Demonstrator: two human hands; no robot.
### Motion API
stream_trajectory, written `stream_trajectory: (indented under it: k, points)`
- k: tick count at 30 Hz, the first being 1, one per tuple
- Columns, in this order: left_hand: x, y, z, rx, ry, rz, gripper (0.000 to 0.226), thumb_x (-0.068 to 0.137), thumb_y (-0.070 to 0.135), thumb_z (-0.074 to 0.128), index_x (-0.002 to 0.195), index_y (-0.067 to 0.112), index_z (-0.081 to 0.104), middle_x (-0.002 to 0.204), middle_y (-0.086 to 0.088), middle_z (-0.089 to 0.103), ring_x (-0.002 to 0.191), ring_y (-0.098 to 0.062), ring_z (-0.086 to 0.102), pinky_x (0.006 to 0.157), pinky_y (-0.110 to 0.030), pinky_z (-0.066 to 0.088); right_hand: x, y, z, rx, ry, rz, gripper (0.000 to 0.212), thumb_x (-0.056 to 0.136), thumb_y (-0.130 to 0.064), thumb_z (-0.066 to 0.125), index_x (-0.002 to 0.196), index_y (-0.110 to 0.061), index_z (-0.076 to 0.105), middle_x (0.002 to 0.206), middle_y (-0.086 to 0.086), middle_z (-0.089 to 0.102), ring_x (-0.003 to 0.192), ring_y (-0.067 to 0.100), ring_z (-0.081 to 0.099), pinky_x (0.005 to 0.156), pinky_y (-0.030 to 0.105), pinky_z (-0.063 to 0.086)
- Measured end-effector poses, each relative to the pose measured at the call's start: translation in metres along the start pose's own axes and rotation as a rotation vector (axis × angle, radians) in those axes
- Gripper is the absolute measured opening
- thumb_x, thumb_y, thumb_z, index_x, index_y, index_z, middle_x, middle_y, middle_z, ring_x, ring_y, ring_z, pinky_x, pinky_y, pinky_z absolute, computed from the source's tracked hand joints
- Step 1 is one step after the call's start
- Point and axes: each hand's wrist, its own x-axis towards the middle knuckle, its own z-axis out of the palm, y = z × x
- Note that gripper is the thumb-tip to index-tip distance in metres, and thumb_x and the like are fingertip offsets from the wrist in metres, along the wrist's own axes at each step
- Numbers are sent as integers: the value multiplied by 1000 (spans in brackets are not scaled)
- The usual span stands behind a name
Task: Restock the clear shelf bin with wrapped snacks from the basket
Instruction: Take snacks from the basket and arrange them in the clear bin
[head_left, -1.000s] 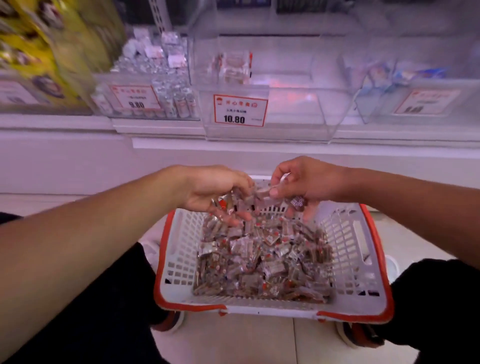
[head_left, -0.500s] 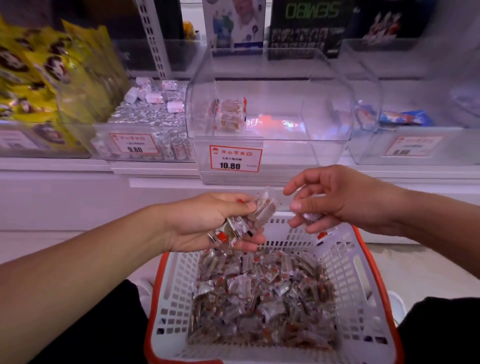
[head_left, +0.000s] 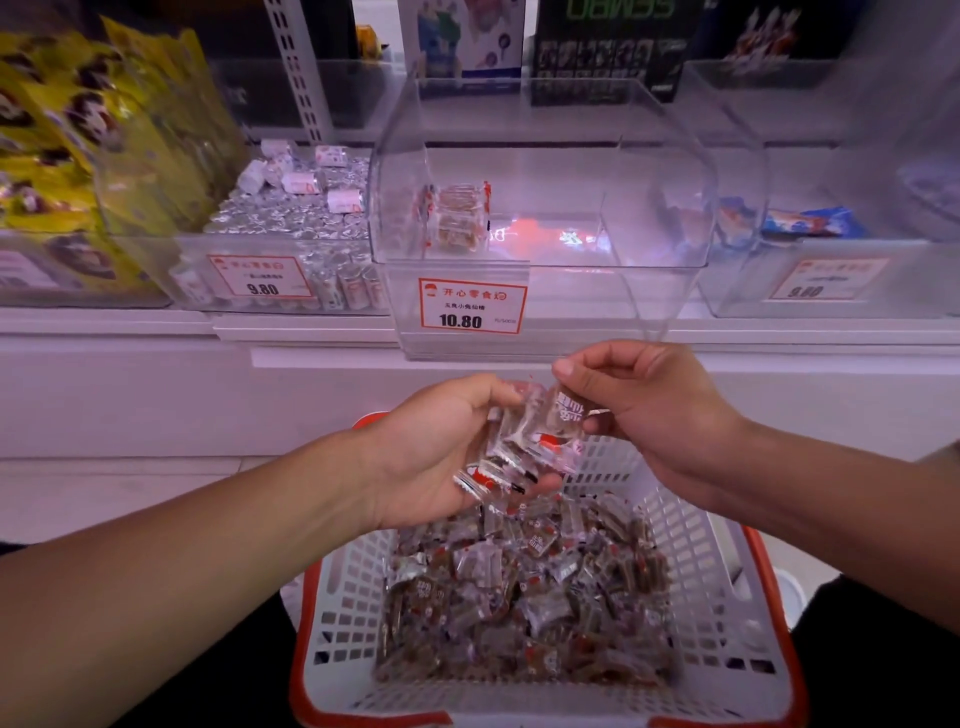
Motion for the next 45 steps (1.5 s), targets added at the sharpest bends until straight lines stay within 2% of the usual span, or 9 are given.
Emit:
stream_trajectory:
  k: [7, 13, 17, 21, 24, 29, 34, 41, 45]
  points:
    - [-3, 4, 1, 96, 86, 77, 26, 88, -2, 49, 112, 4, 55, 92, -22, 62, 78, -31, 66, 60, -33, 58, -5, -2, 2, -107, -272, -28, 27, 80, 2, 73, 105, -7, 68, 97, 7, 77, 89, 14, 72, 75, 15, 54]
    - [-2, -1, 4, 353, 317, 130, 85, 80, -12, 55, 141, 39, 25, 103, -17, 72, 77, -30, 64, 57, -27, 44, -6, -2, 0, -340, -378, -67, 29, 83, -7, 74, 108, -15, 61, 102, 1, 76, 100, 20, 71, 95, 31, 51]
    - [-7, -2, 5, 528, 306, 198, 107, 73, -15, 60, 142, 48, 9, 96, -13, 62, 62, -17, 59, 45, -23, 42, -6, -5, -1, -311, -426, -84, 52, 76, -11, 76, 122, -19, 53, 114, 0, 73, 92, 33, 71, 88, 43, 56]
    - [-16, -1, 3, 792, 234, 214, 122, 61, -2, 73, 133, 68, 3, 120, -12, 61, 89, -42, 71, 68, -49, 56, -9, -13, 0, -455, -497, -187, 61, 71, -21, 78, 128, -21, 58, 119, -8, 69, 104, 6, 67, 87, 38, 58]
    - [-20, -1, 7, 885, 217, 235, 126, 60, 0, 78, 128, 74, 1, 127, -10, 55, 96, -46, 68, 76, -56, 56, -10, -18, -2, -457, -549, -168, 57, 74, -9, 80, 127, -17, 61, 117, 3, 70, 103, 11, 68, 80, 31, 58]
    - [-25, 10, 4, 780, 222, 215, 116, 56, 4, 85, 134, 59, 19, 129, -10, 59, 102, -29, 71, 86, -51, 59, -7, -24, -5, -396, -565, -171, 46, 73, -8, 81, 116, -10, 66, 109, 17, 69, 104, 33, 65, 94, 44, 54]
    - [-36, 26, 5, 376, 23, 94, 46, 88, 46, 66, 123, 16, 65, 104, -18, 71, 90, -30, 71, 78, -38, 60, -11, -26, -5, -234, -451, -212, 47, 78, -8, 72, 124, -9, 60, 115, 13, 70, 111, 20, 65, 95, 27, 51]
    - [-30, 21, 3, 428, 123, 243, 55, 82, 43, 69, 133, 33, 52, 97, -3, 65, 71, -17, 62, 54, -25, 47, -18, -27, 7, -333, -492, -321, 60, 96, 4, 51, 150, -15, 31, 138, -2, 58, 132, 9, 50, 109, 24, 40]
    - [-30, 22, 10, 525, 227, 317, 62, 77, 75, 54, 124, 35, 46, 81, -7, 62, 55, -16, 55, 44, -25, 39, -20, -33, 5, -344, -412, -358, 57, 90, -4, 64, 140, -23, 46, 126, 0, 64, 121, 17, 59, 100, 37, 52]
